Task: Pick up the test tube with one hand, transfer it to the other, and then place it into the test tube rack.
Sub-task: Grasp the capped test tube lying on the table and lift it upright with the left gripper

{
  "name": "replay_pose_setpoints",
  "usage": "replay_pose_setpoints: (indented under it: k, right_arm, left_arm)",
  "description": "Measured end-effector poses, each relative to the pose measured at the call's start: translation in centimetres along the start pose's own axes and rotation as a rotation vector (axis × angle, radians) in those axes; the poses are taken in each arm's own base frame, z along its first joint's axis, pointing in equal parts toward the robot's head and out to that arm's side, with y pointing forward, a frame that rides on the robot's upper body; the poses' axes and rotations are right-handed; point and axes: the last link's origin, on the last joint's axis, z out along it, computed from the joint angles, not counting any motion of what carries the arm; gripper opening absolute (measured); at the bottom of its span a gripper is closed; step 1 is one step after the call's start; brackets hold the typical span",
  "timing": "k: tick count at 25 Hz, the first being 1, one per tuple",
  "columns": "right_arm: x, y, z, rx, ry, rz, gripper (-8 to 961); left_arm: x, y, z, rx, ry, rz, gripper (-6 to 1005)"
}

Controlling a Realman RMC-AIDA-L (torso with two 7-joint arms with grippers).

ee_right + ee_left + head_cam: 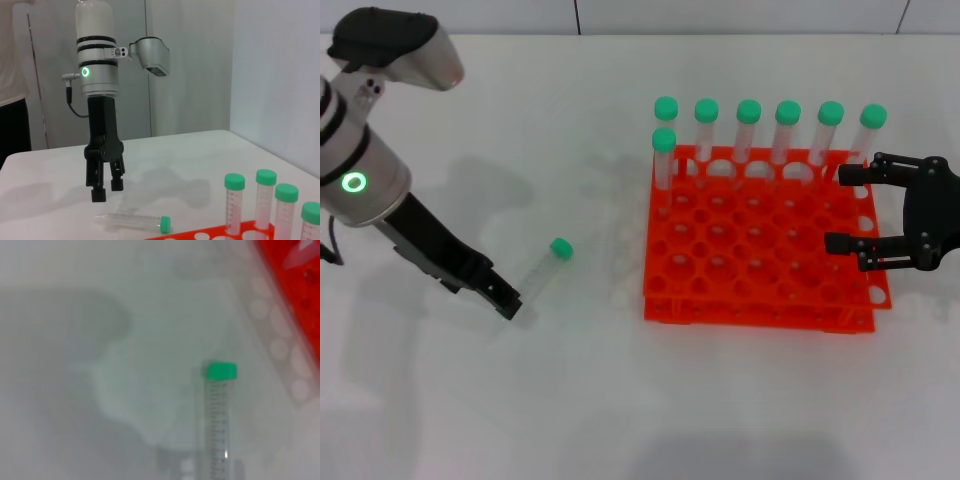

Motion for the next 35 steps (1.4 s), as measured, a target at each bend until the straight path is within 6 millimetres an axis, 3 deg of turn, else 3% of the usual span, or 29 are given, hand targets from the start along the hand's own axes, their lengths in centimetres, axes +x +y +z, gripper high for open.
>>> replay_pose_setpoints:
  k: [7,21,26,35]
  right_arm:
    - [0.2,0.0,-0.1,0.005,0.007,0.001,858]
    - [0.8,0.3,-0.4,0.014,0.014,-0.003,858]
    - [0.8,0.4,-0.4,0.014,0.015,-0.005,858]
    - [0.8,0.4,-0.4,0.013,0.014,-0.005,858]
  left_arm:
    - [0.8,1.1,1.0,0.039,-0.026,0.007,875]
    - [0.9,1.6,2.2,0.065,-0.048,-0.022,737]
    - [1.1,1.6,2.7,0.082,-0.057,-0.027,494]
    - [1.4,1.8,3.1,0.093,-0.050,-0.033,491]
